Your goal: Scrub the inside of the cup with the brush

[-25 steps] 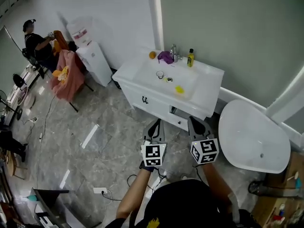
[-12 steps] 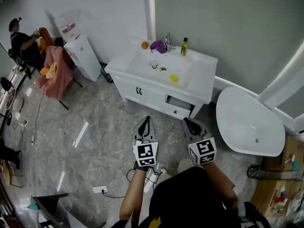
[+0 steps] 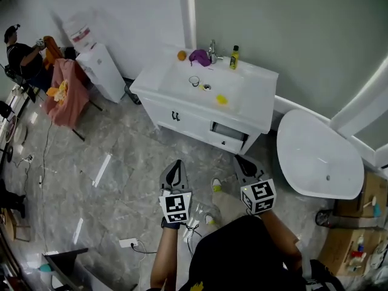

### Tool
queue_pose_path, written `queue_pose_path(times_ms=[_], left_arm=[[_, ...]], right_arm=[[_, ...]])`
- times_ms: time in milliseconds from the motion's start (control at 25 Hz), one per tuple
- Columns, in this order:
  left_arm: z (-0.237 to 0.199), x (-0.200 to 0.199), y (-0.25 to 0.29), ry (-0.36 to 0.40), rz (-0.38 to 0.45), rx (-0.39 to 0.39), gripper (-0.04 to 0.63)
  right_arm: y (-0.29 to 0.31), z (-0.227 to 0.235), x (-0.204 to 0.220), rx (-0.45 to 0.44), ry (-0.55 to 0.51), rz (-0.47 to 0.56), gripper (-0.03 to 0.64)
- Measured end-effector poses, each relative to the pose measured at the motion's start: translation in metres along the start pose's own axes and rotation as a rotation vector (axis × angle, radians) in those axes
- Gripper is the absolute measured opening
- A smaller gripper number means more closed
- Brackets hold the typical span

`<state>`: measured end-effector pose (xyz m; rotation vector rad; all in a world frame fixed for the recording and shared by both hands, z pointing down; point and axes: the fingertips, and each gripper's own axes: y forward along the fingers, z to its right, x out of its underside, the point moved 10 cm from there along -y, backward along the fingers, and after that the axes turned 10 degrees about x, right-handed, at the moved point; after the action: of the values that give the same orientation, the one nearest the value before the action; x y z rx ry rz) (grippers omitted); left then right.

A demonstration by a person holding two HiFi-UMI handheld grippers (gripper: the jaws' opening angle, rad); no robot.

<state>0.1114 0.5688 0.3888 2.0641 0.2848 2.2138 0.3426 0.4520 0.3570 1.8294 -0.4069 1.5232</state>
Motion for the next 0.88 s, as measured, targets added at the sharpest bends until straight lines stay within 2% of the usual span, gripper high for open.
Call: queue_pose_path(times_ms=[160,360,520,720,880], left_arm=[[-0.019,0.0,0.024,0.02,-0.025,-0.011,0.018],[-0.041,-0.002,0.097,0.043,-0.056,0.005,0.018],[-0.066,-0.021,0.158,0.094,-0.097,0.049,0.018],[-0.083,-0.056,0.216,0.137,-0.1,0.069,0.018],[-0.101,-0.063,0.246,0.164,-0.104,0.028,0.018]], right_arm=[[0.038,0.006,-0.003,-0.011,0.03,-0.006,0.028],[0.111,0.04,-0.009,-0.013,0.067,0.014,0.028],[0.166,0.069,-0.027,-0.008,0.156,0.04,0.028],[0.228,0.104,-0.043,-0.024,0.214,0.039,0.028],[0.276,0.117,-0.058,-0.065,0.196,0.044,0.028]])
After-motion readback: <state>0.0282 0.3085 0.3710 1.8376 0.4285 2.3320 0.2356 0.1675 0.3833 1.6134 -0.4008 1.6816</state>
